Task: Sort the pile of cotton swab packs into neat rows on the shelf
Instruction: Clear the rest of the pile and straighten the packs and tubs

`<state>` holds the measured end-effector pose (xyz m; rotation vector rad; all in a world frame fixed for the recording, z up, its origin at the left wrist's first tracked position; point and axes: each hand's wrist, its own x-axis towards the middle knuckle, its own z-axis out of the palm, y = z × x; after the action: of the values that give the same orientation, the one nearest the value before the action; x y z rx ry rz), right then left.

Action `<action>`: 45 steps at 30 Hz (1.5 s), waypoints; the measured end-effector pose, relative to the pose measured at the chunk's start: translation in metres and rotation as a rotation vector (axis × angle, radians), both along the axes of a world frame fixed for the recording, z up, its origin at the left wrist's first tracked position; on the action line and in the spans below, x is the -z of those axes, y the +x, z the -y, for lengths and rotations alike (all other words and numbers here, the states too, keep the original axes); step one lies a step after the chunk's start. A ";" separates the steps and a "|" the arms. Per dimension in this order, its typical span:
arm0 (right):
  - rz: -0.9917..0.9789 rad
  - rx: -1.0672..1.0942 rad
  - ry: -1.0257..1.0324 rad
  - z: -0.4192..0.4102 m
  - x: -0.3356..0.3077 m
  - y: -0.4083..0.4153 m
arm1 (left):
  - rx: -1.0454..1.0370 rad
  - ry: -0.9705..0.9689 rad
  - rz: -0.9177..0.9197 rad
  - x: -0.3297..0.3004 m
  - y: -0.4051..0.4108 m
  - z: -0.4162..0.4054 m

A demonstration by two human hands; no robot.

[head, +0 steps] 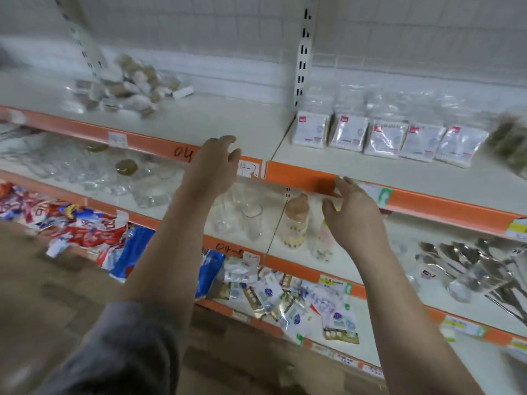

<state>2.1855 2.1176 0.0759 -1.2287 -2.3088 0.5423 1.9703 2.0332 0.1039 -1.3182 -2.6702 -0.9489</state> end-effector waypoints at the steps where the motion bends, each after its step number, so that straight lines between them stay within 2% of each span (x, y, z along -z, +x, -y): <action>1: 0.011 -0.020 0.006 0.004 -0.001 -0.012 | -0.011 0.007 0.009 0.002 -0.010 0.008; 7: -0.022 -0.121 0.013 0.010 -0.004 -0.094 | -0.137 0.021 0.058 0.008 -0.075 0.040; 15: -0.086 -0.213 -0.046 -0.019 -0.015 -0.241 | -0.268 0.057 0.003 -0.003 -0.202 0.047; 28: 0.112 -0.369 -0.080 -0.032 -0.038 -0.431 | -0.325 0.093 -0.039 -0.020 -0.377 0.049; 34: 0.106 -0.276 -0.129 -0.016 -0.034 -0.490 | -0.225 0.146 0.024 -0.026 -0.445 0.047; 39: 0.070 -0.131 -0.221 0.011 -0.024 -0.542 | -0.065 0.128 -0.031 -0.037 -0.498 0.053; 45: 0.110 0.093 -0.272 0.026 -0.012 -0.582 | 0.041 0.117 0.030 -0.035 -0.543 0.055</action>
<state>1.6039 2.0919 0.0878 -1.5181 -2.3095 0.7941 1.4269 1.9780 0.1390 -1.3496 -2.5730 -1.1196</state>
